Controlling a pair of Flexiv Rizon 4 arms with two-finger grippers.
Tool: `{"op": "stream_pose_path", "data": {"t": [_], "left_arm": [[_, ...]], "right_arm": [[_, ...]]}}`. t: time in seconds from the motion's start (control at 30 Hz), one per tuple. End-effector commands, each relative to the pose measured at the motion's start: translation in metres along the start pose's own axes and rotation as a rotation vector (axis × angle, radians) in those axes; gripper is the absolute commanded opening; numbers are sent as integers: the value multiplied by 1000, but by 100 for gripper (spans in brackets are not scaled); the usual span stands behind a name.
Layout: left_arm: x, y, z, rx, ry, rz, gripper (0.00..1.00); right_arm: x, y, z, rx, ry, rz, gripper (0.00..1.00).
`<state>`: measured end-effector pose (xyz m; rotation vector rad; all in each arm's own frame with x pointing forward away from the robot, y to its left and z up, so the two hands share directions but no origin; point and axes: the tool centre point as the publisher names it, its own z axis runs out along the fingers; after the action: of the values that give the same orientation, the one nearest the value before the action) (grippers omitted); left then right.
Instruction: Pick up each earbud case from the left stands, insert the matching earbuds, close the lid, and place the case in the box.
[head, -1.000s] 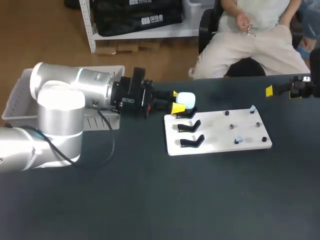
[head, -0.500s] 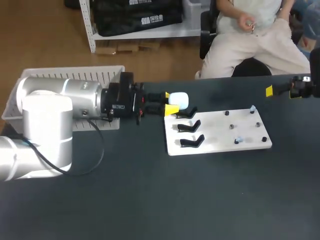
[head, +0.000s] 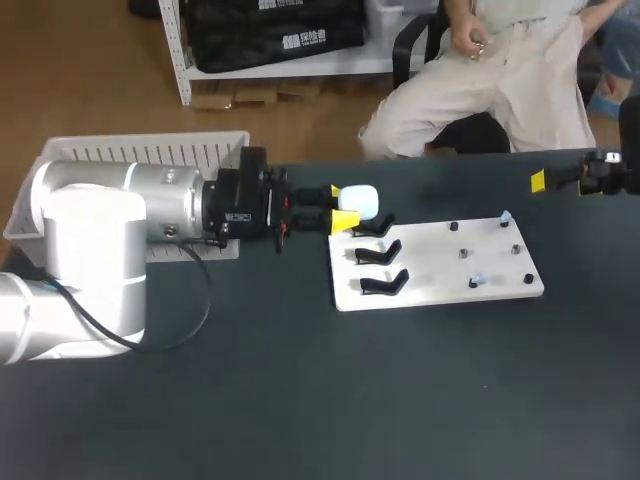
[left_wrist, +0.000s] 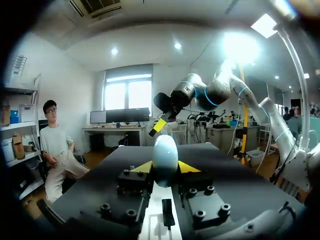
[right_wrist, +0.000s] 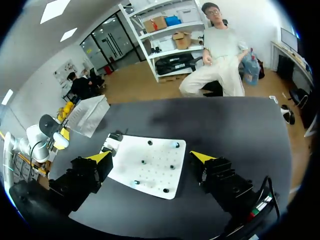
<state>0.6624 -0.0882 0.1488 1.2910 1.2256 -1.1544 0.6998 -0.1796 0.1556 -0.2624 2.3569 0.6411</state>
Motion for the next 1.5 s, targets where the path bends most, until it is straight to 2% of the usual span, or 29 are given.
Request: {"op": "stream_pose_path", "data": {"t": [0.03,0.4,0.9,1.23,1.5], "left_arm": [[-1,-5,6,1,-4,10,0],[-2,-8,24,62,-19,7,0],[3,-7,34,103,-25,5,0],[6,-8,35,110,-23,-3,0],[7,-9,34,97,-45,18,0]], "right_arm": [[3,14,-5,-36,4,-26,100],[18,82,-18,-89,48,-166,100],[40,161,1,-174,184,-231,100],[55,185,25,-188,251,-259,100],[52,192,32,-189,266,-264,100]]}}
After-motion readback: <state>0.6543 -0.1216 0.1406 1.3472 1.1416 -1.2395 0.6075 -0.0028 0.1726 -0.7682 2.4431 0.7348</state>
